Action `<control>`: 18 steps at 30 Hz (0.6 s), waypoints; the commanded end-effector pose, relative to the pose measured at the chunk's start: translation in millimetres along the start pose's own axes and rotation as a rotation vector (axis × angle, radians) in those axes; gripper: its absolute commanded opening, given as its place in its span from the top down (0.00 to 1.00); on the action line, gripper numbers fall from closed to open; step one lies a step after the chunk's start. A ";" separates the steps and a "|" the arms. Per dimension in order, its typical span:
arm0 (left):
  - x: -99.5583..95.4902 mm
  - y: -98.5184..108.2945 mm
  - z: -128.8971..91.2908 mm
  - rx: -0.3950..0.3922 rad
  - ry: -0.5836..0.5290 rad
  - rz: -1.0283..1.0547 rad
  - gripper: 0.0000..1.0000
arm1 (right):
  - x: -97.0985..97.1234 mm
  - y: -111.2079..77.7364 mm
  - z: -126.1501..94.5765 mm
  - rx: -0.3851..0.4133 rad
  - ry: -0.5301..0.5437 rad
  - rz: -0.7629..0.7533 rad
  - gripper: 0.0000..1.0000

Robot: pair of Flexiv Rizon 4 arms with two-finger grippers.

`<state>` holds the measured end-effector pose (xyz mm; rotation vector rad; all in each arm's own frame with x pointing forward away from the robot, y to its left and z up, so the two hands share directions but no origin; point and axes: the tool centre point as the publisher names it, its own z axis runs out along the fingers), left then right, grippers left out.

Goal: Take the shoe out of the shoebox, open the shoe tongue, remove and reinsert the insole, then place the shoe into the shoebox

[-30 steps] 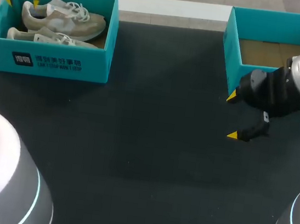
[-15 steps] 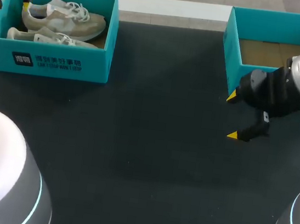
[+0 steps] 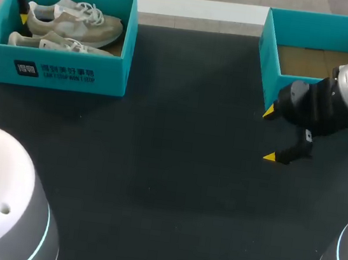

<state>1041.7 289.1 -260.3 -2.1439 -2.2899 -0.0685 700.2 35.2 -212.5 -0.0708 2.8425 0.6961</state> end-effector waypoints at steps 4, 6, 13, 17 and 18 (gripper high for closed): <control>-2.0 -7.9 -2.8 -0.072 0.007 0.001 0.00 | 0.3 0.7 1.7 0.004 -0.002 0.001 0.00; -2.0 -7.9 -2.8 -0.072 0.007 0.001 0.00 | 0.3 0.7 1.7 0.004 -0.002 0.001 0.00; -2.0 -7.9 -2.8 -0.072 0.007 0.001 0.00 | 0.3 0.7 1.7 0.004 -0.002 0.001 0.00; -4.9 -11.4 6.7 -0.060 0.001 0.040 0.00 | 0.3 0.7 1.7 0.004 -0.002 0.001 0.00; -6.4 -12.0 11.7 -0.052 0.013 0.056 0.00 | 0.3 0.7 1.7 0.004 -0.002 0.001 0.00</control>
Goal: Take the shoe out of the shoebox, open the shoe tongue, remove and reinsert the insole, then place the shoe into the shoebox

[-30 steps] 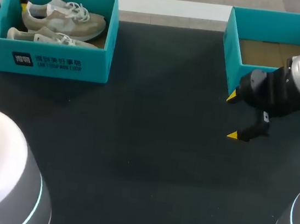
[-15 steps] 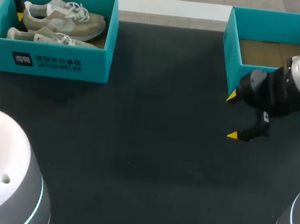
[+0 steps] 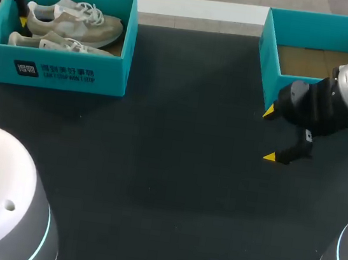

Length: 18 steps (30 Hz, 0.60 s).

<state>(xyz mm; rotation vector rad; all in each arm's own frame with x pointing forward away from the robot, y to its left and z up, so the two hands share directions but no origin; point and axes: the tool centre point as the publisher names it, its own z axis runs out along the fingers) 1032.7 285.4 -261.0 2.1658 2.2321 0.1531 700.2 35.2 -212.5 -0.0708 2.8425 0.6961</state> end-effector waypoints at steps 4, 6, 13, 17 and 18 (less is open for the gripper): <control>-8.0 -5.8 28.5 0.037 -0.014 0.041 0.00 | 0.3 0.7 1.7 0.004 -0.002 0.001 0.00; -8.7 -4.5 35.1 0.041 -0.020 0.044 0.00 | 0.3 0.7 1.7 0.004 -0.002 0.001 0.00; -8.7 -0.8 48.7 0.035 -0.036 0.048 0.05 | 0.3 0.7 1.7 0.004 -0.002 0.001 0.00; -9.8 1.5 57.3 0.032 -0.037 0.053 0.18 | 0.3 0.7 1.7 0.004 -0.002 0.001 0.00; -9.8 2.0 59.2 0.033 -0.034 0.053 0.20 | 0.3 0.7 1.7 0.004 -0.002 0.001 0.00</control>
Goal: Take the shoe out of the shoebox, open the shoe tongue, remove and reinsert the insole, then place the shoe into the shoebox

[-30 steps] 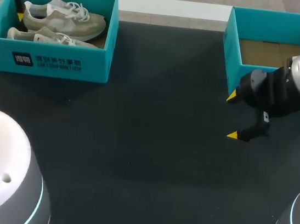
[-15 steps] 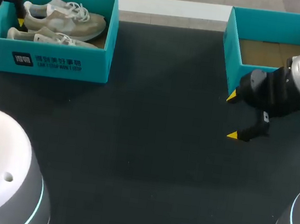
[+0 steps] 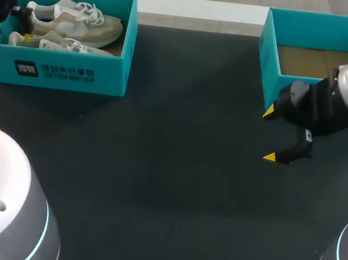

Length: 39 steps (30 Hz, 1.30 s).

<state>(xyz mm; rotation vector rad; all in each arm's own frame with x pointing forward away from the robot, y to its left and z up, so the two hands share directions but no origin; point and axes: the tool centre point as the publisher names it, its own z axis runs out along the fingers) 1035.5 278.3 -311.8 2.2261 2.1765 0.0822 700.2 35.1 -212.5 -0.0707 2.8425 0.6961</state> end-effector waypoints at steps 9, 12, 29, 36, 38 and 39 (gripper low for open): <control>3.6 6.0 24.7 0.004 0.015 0.003 0.51 | 0.3 0.8 1.7 0.004 -0.002 0.001 0.00; 5.2 4.5 28.6 0.004 0.019 0.004 0.50 | 0.3 0.8 1.7 0.004 -0.002 0.001 0.00; 10.8 3.1 50.5 0.036 0.039 0.011 0.42 | 0.3 0.8 1.7 0.004 -0.002 0.001 0.00; 11.9 4.1 61.8 0.048 0.045 0.012 0.53 | 0.3 0.8 1.7 0.004 -0.002 0.001 0.00; 12.0 3.3 61.8 0.051 0.055 0.013 0.63 | 0.3 0.8 1.7 0.004 -0.002 0.001 0.00; 12.2 1.5 59.7 0.046 0.056 0.020 0.79 | 0.3 0.8 1.7 0.004 -0.002 0.001 0.00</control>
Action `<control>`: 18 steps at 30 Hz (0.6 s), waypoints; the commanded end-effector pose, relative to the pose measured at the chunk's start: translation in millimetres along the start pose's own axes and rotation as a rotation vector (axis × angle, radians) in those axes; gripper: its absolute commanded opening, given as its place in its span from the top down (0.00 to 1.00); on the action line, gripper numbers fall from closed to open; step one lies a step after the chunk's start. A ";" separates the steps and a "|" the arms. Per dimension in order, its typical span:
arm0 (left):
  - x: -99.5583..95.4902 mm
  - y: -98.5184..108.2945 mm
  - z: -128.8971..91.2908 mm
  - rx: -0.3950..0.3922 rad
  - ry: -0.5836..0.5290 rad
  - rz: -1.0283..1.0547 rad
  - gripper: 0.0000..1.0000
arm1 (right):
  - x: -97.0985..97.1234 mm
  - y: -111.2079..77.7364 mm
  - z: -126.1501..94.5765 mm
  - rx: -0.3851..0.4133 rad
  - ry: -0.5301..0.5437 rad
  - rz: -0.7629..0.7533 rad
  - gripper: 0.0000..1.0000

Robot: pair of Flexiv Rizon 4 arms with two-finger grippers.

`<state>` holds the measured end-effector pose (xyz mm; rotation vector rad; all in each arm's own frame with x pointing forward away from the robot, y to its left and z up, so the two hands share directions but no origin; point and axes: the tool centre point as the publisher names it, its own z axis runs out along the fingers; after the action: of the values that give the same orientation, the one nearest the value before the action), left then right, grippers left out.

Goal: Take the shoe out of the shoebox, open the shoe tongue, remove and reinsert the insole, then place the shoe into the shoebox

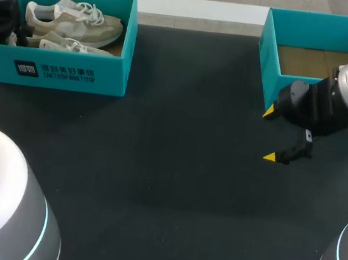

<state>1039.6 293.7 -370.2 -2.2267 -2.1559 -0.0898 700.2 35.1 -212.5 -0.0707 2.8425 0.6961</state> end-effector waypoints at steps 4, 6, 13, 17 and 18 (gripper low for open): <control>-0.2 -2.7 -7.5 -0.002 0.013 0.059 1.00 | 0.3 0.7 1.7 0.004 -0.002 0.001 0.00; 1.1 -4.4 -11.9 -0.001 0.025 0.090 1.00 | 0.3 0.7 1.7 0.004 -0.002 0.001 0.00; 11.3 -7.3 -38.7 0.019 0.038 0.160 1.00 | 0.3 0.7 1.7 0.004 -0.002 0.001 0.00; 20.9 -4.5 -60.9 0.026 0.043 0.146 1.00 | 0.3 0.7 1.7 0.004 -0.002 0.001 0.00; 23.3 -3.7 -66.7 0.021 0.040 0.138 1.00 | 0.3 0.7 1.7 0.004 -0.002 0.001 0.00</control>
<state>1037.6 308.1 -324.4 -2.3327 -1.9645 -0.1189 700.2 35.1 -212.5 -0.0707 2.8425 0.6961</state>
